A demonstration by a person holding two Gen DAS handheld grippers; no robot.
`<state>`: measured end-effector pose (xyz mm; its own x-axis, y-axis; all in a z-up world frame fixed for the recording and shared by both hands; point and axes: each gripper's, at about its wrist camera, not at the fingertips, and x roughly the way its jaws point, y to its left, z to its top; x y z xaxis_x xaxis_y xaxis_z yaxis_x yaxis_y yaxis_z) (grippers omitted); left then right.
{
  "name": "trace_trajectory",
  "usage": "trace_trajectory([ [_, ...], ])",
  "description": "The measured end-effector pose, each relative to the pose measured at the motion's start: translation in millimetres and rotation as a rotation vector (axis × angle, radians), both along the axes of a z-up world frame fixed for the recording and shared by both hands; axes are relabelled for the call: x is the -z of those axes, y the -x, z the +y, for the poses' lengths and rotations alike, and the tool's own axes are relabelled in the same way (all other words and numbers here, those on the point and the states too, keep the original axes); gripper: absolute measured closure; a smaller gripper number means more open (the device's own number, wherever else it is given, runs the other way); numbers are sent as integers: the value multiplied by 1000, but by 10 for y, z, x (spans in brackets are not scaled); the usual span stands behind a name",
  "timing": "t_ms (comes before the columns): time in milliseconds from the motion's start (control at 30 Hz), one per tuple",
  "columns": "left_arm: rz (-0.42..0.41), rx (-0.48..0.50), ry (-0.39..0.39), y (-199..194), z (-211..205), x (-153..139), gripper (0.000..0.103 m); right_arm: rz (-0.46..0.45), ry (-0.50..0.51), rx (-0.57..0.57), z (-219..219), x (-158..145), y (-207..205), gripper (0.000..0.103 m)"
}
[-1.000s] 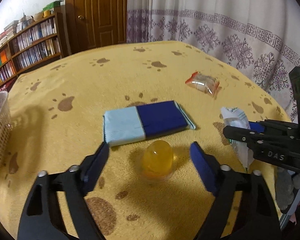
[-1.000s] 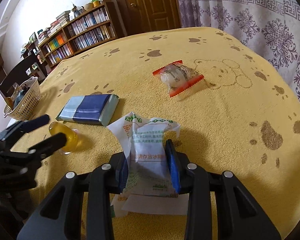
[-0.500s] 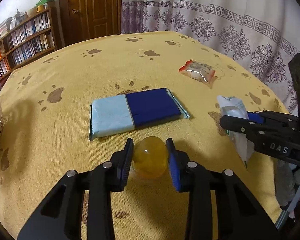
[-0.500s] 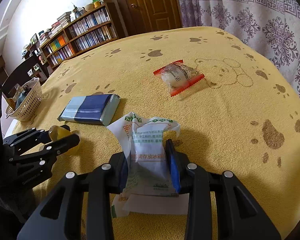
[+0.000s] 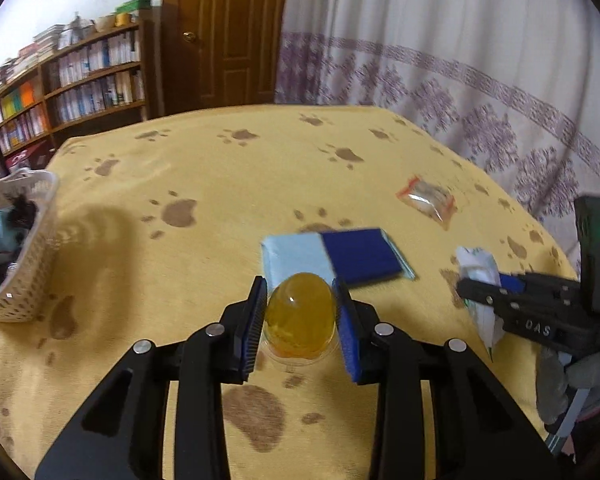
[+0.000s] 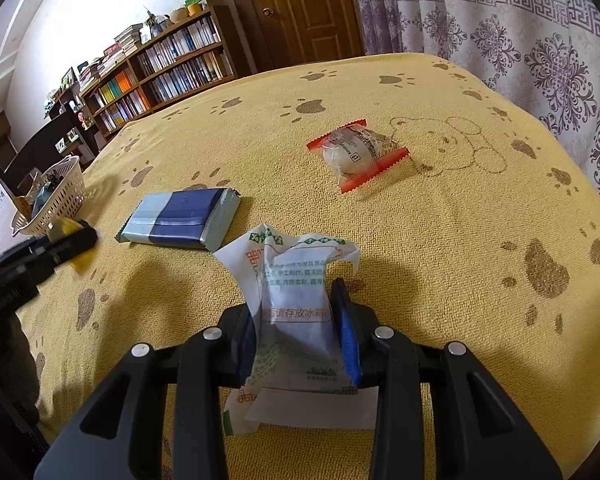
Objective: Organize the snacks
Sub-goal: 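Carry the yellow jelly cup into the basket and open the left tool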
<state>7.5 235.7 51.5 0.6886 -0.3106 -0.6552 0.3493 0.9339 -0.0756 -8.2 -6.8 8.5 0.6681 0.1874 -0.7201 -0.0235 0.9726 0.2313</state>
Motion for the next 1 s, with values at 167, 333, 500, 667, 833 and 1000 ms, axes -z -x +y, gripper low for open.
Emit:
trace_trajectory([
  [167, -29, -77, 11, -47, 249, -151, 69, 0, 0, 0, 0, 0, 3, 68],
  [333, -66, -148, 25, -62, 499, -313, 69, 0, 0, 0, -1, 0, 4, 68],
  [500, -92, -214, 42, -80, 769, -431, 69, -1, 0, 0, -1, 0, 4, 68],
  [667, -114, -296, 42, -116, 1066, -507, 69, -1, 0, 0, 0, 1, 2, 68],
  [833, -122, -394, 43, -167, 1402, -533, 69, -1, 1, 0, 0, 1, 3, 68],
  [1000, -111, -481, 52, -217, 1714, -502, 69, -2, 1, 0, 0, 1, 4, 68],
])
